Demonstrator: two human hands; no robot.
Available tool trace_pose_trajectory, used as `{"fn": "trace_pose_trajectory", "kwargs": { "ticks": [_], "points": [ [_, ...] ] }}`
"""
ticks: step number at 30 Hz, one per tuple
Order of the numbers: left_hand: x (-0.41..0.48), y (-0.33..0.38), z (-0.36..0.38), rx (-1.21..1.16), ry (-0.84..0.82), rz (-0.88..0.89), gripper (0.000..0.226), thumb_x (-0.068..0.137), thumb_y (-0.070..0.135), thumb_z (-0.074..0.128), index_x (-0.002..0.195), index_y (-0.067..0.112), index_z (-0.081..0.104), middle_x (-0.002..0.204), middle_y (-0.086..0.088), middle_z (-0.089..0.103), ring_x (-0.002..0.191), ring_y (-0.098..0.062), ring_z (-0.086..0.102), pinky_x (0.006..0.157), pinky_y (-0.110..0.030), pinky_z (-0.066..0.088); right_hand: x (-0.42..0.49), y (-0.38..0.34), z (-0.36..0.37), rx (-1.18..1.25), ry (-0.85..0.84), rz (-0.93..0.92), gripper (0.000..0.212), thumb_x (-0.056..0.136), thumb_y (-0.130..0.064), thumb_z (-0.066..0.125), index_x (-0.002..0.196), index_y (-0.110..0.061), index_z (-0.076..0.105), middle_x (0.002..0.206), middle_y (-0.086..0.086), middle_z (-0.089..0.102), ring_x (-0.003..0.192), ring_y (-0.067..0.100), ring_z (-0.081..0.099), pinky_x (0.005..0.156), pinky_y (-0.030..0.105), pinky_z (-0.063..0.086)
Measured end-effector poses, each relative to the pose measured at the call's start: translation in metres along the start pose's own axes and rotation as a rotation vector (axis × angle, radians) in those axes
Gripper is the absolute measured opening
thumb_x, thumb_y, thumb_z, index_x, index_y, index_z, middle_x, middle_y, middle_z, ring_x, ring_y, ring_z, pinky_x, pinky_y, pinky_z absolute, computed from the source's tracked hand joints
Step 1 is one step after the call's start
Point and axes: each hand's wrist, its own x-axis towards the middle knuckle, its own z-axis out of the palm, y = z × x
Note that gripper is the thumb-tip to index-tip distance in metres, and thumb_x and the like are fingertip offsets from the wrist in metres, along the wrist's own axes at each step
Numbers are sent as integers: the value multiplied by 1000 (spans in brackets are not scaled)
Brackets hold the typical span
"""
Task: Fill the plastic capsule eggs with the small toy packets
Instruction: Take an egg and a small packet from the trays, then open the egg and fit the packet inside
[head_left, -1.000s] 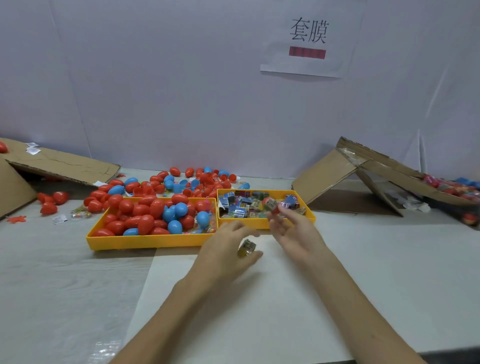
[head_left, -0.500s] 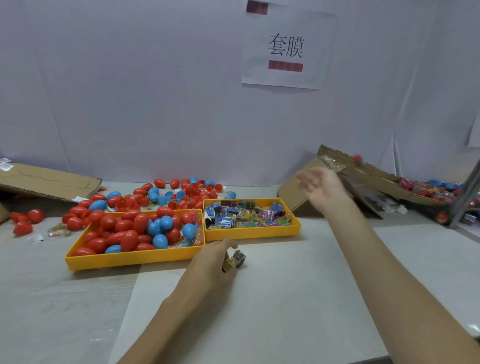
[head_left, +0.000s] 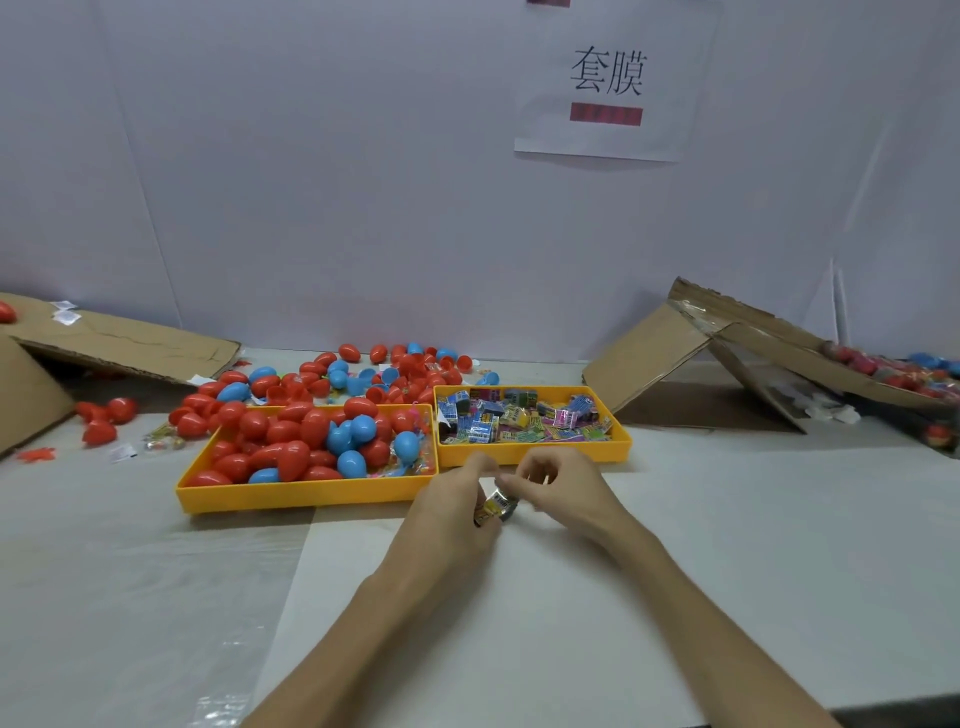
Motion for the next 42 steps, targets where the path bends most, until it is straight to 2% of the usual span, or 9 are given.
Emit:
{"fn": "trace_pose_trajectory", "kwargs": {
  "ticks": [5,10,14,19,24,28,32,35,42],
  "points": [
    [1,0,1,-11,-9,-7,51,89,18,74,133,25,49,104,0,67,95,-17,64,84,-33,56,0,-3,0,-24,-84,-19,21,79,-32,83,70,-18,70,73,-1,70,59,-1,51,56,14,37],
    [2,-3,3,-21,4,-5,48,88,17,74,129,28,50,99,6,65,89,-11,63,79,-24,55,1,-4,-2,-14,-116,-9,16,86,-26,78,72,-20,74,73,-1,73,64,4,61,59,17,44],
    [-1,-5,5,-46,23,-1,44,88,17,72,123,30,51,96,8,64,88,-8,62,79,-29,56,2,-3,-3,-22,-123,-22,17,88,-26,76,71,-25,76,71,-6,72,62,1,61,58,15,44],
    [0,-8,7,-75,34,-2,43,87,17,72,122,31,51,95,9,62,89,-7,61,80,-30,55,3,0,-5,15,-69,-14,16,88,-25,77,71,-24,75,68,-4,71,56,1,58,55,18,47],
    [4,-9,12,-77,29,-2,46,87,17,73,124,32,49,101,7,63,93,-9,61,83,-28,55,2,2,-6,43,-31,-43,15,87,-21,78,73,-19,75,66,1,71,59,13,66,58,27,56],
    [7,-7,11,-68,9,-34,50,88,19,74,127,33,47,107,7,62,98,-11,60,85,-28,53,3,6,-14,130,114,-5,16,90,-14,74,74,-18,72,68,1,71,61,16,69,59,27,54],
    [2,-5,9,-168,-15,-67,49,87,29,77,128,32,50,105,10,60,94,-7,60,80,-23,55,1,2,-26,265,13,-15,10,90,-13,75,80,-13,74,74,5,74,66,22,73,63,30,58],
    [-1,0,2,-395,26,-127,39,86,43,76,121,36,59,111,15,64,101,3,62,80,-14,54,0,-7,-21,304,-63,-67,8,88,-12,76,81,-14,76,76,7,74,67,25,72,64,32,58],
    [2,10,-16,-494,82,-67,18,92,18,73,103,32,74,93,18,74,90,-9,70,74,-25,57,-5,-24,-14,411,-128,-124,6,87,-20,75,81,-21,78,75,6,74,66,25,71,64,31,58]
  ]
}}
